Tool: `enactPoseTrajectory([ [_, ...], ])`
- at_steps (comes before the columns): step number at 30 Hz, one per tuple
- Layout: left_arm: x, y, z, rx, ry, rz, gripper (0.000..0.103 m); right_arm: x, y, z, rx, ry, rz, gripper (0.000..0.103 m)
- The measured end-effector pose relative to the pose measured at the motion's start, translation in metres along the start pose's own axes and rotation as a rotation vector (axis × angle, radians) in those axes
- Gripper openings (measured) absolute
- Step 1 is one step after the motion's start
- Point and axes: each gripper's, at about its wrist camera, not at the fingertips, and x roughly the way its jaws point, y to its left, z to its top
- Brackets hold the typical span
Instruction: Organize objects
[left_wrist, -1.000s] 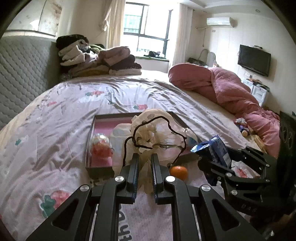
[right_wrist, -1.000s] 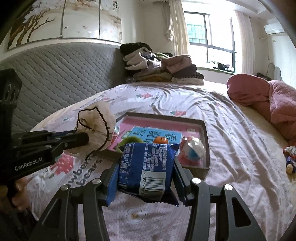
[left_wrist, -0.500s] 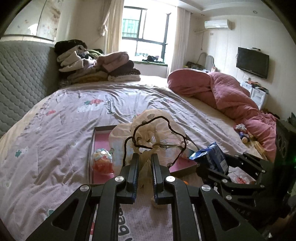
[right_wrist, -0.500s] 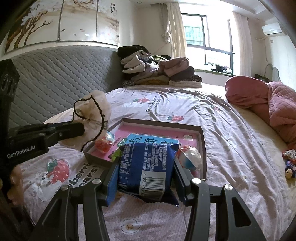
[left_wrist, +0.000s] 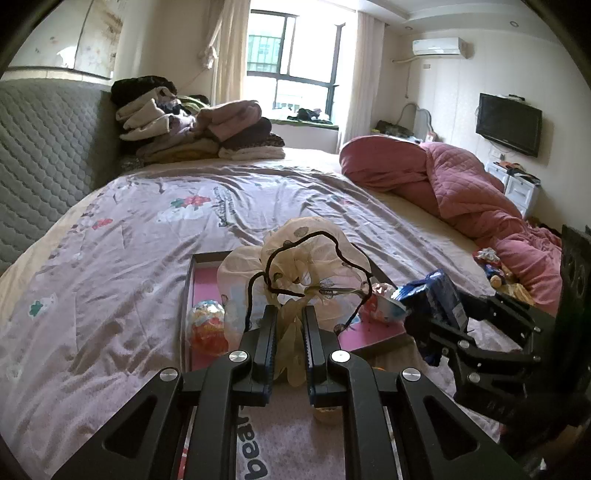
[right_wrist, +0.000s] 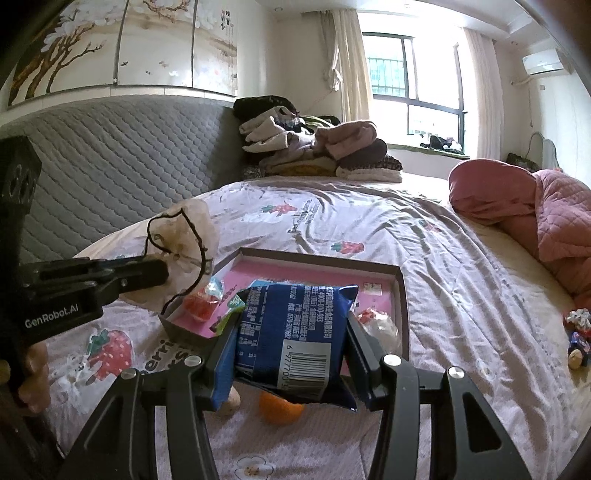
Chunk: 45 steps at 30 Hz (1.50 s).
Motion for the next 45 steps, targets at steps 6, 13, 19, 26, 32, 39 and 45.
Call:
enactPoseTrajectory([
  [6,0.004,0.002,0.001,0.000,0.009,0.003,0.013,0.003,-0.003,0.006,0.000,-0.008,0.001,0.052],
  [13,0.008,0.004,0.004,0.001,0.009,0.015,0.013,0.006,-0.004,0.015,-0.008,-0.021,-0.001,0.052],
  [19,0.013,0.009,0.010,0.000,0.005,0.026,0.013,0.010,-0.006,0.024,-0.017,-0.034,-0.009,0.052],
  [26,0.017,0.016,0.019,-0.001,-0.020,0.042,0.013,0.018,-0.010,0.035,-0.032,-0.049,-0.022,0.052],
  [32,0.023,0.020,0.023,0.005,-0.038,0.051,0.013,0.024,-0.013,0.045,-0.041,-0.076,-0.029,0.052],
  [39,0.034,0.026,0.028,0.012,-0.066,0.034,0.013,0.032,-0.012,0.053,-0.067,-0.108,-0.034,0.052],
  [45,0.050,0.030,0.034,0.002,-0.061,0.039,0.013,0.042,-0.013,0.050,-0.075,-0.102,-0.041,0.052],
])
